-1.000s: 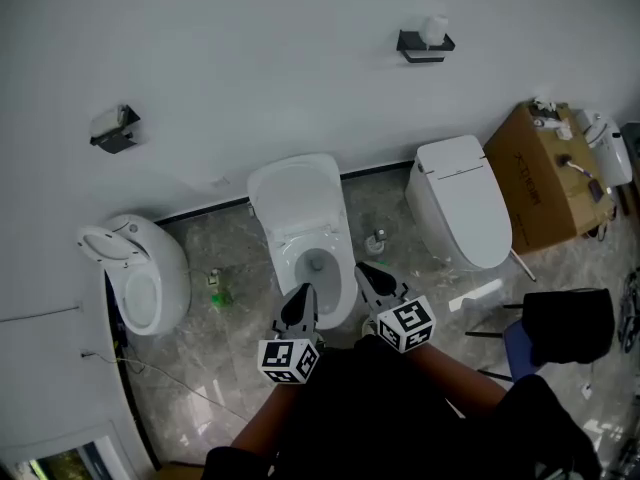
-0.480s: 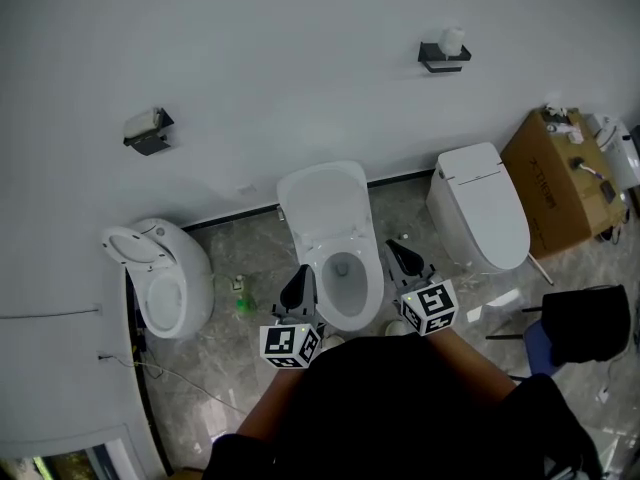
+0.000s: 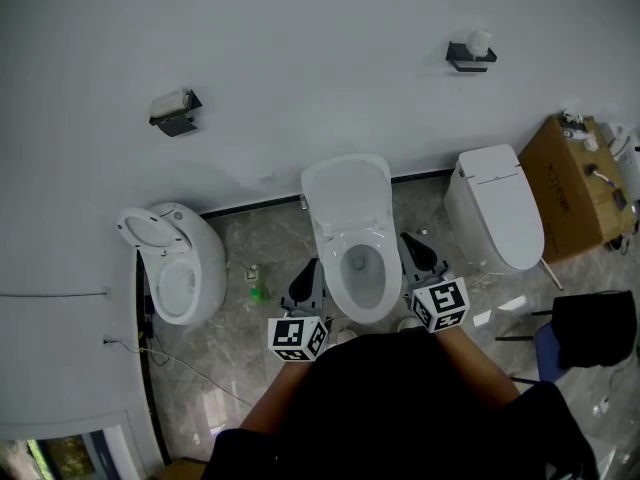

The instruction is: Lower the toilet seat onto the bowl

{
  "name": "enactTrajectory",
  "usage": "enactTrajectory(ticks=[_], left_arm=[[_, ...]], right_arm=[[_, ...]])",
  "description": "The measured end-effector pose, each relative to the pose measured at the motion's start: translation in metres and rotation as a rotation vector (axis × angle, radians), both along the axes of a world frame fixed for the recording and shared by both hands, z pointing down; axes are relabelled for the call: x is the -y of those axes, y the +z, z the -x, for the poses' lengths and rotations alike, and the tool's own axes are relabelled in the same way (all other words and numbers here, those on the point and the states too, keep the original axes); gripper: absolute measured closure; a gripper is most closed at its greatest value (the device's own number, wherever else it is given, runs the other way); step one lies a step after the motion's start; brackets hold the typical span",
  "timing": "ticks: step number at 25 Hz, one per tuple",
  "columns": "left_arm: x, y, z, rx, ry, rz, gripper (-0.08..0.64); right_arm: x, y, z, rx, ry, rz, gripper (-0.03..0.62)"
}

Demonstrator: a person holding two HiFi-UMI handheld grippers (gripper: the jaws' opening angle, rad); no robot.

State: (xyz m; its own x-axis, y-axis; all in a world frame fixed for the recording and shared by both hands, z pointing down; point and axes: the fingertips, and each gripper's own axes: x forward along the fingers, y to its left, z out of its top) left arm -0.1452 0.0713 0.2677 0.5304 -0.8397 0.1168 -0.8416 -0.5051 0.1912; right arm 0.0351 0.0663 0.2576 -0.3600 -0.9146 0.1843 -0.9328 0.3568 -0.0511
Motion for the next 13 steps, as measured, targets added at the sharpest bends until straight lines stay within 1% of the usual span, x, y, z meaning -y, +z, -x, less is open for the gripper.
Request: enactTrajectory(ticks=[4, 13], left_arm=[[-0.010, -0.003, 0.014, -0.025, 0.001, -0.024, 0.545], [-0.015, 0.002, 0.033, -0.007, -0.003, -0.037, 0.545]], right_arm=[[-0.010, 0.005, 0.013, 0.017, 0.011, 0.008, 0.560], [-0.019, 0.010, 0.036, 0.011, 0.016, 0.002, 0.561]])
